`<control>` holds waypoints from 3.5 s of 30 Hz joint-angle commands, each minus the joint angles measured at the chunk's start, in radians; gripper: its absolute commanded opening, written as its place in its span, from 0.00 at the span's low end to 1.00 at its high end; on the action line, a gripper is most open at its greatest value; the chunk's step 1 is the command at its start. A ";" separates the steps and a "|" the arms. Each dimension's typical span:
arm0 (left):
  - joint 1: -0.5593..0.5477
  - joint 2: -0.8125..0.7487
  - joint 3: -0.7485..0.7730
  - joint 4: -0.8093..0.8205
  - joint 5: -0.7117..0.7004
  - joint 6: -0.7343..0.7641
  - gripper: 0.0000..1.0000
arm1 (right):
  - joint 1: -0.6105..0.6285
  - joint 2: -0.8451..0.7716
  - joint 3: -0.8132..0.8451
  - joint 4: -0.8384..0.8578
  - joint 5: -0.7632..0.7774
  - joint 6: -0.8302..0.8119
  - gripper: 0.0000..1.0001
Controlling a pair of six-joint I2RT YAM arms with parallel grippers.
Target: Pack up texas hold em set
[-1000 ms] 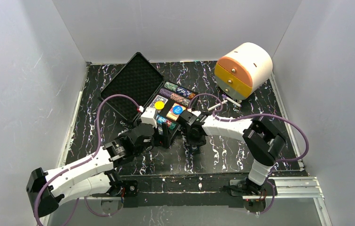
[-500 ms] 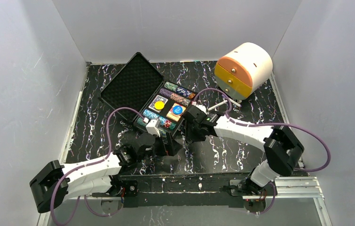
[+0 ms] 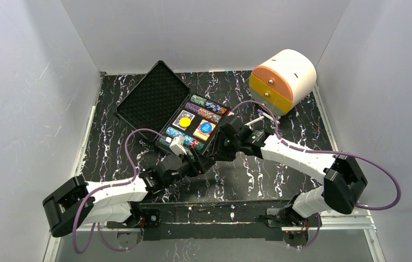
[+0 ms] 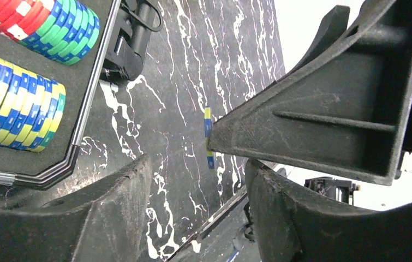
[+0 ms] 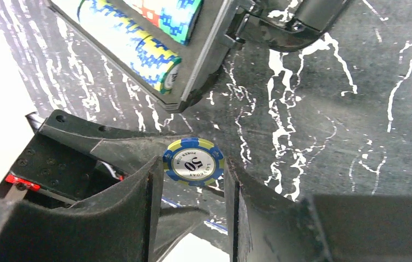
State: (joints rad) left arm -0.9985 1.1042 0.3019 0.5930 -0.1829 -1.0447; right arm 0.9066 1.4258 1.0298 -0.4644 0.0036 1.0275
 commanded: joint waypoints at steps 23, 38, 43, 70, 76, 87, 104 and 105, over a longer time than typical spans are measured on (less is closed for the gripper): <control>-0.014 0.071 0.252 -0.208 -0.176 0.284 0.00 | -0.126 -0.155 -0.036 0.041 -0.037 -0.048 0.88; 0.003 0.141 0.552 -0.961 -0.263 0.631 0.00 | -0.281 -0.288 -0.136 0.024 -0.039 -0.079 0.92; 0.022 0.181 0.564 -0.993 -0.289 0.635 0.00 | -0.281 -0.277 -0.140 0.027 -0.048 -0.078 0.91; 0.079 0.264 0.519 -0.942 -0.134 0.694 0.00 | -0.283 -0.272 -0.156 0.032 -0.061 -0.078 0.91; 0.079 0.292 0.551 -1.041 -0.154 0.659 0.00 | -0.283 -0.274 -0.166 0.033 -0.064 -0.076 0.91; 0.080 0.347 0.598 -1.178 -0.231 0.642 0.00 | -0.282 -0.272 -0.169 0.043 -0.073 -0.073 0.90; 0.079 0.338 0.602 -1.199 -0.128 0.741 0.00 | -0.283 -0.251 -0.162 0.067 -0.111 -0.084 0.90; 0.080 0.335 0.600 -1.202 -0.123 0.742 0.00 | -0.283 -0.252 -0.163 0.068 -0.110 -0.084 0.90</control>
State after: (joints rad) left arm -0.9245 1.4132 0.9321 -0.4381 -0.4088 -0.3470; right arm 0.6285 1.1786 0.8673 -0.4267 -0.0940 0.9615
